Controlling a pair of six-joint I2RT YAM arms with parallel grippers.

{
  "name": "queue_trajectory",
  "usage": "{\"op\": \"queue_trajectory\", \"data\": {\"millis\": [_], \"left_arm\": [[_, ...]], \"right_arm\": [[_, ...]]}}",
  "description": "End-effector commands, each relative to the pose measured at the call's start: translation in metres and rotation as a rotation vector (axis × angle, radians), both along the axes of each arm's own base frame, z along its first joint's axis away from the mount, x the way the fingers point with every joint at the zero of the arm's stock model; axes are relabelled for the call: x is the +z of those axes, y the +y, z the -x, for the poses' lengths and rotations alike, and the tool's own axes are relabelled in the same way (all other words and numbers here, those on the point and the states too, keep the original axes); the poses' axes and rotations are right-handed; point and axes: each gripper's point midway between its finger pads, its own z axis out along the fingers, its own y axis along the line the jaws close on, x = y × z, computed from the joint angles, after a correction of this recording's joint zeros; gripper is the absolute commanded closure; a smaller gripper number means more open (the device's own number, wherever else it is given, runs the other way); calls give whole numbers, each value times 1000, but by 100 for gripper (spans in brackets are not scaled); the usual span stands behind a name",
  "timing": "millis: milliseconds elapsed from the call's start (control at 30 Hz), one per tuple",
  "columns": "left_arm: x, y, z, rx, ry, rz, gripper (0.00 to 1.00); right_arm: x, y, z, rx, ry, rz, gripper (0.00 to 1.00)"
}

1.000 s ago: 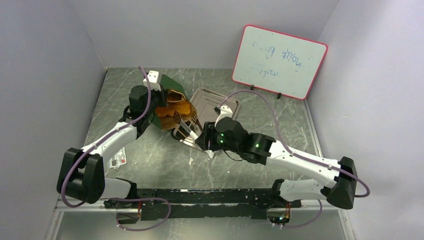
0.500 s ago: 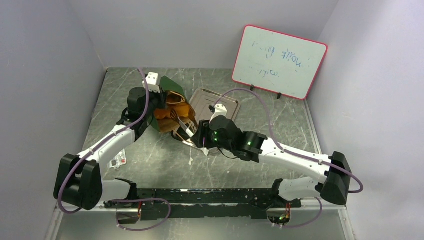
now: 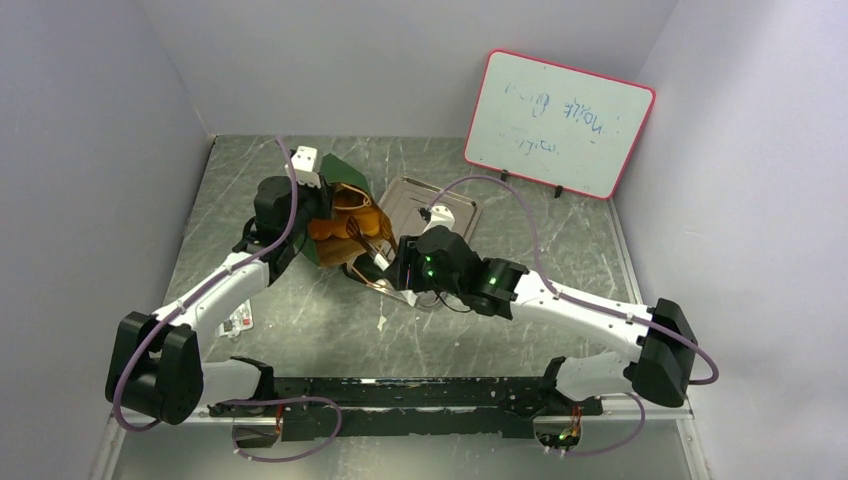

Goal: Take the fake bread out of the paper bag
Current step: Take out the fake bread from the paper bag.

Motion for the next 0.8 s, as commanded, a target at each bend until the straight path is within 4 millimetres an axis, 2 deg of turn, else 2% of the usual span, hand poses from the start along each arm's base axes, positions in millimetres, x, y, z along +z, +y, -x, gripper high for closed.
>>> {"op": "queue_trajectory", "data": {"millis": [0, 767], "left_arm": [[24, -11, 5, -46, -67, 33, 93], [29, -38, 19, -128, -65, 45, 93]], "right_arm": [[4, 6, -10, -15, 10, -71, 59], [-39, 10, -32, 7, 144, -165, 48]]}}
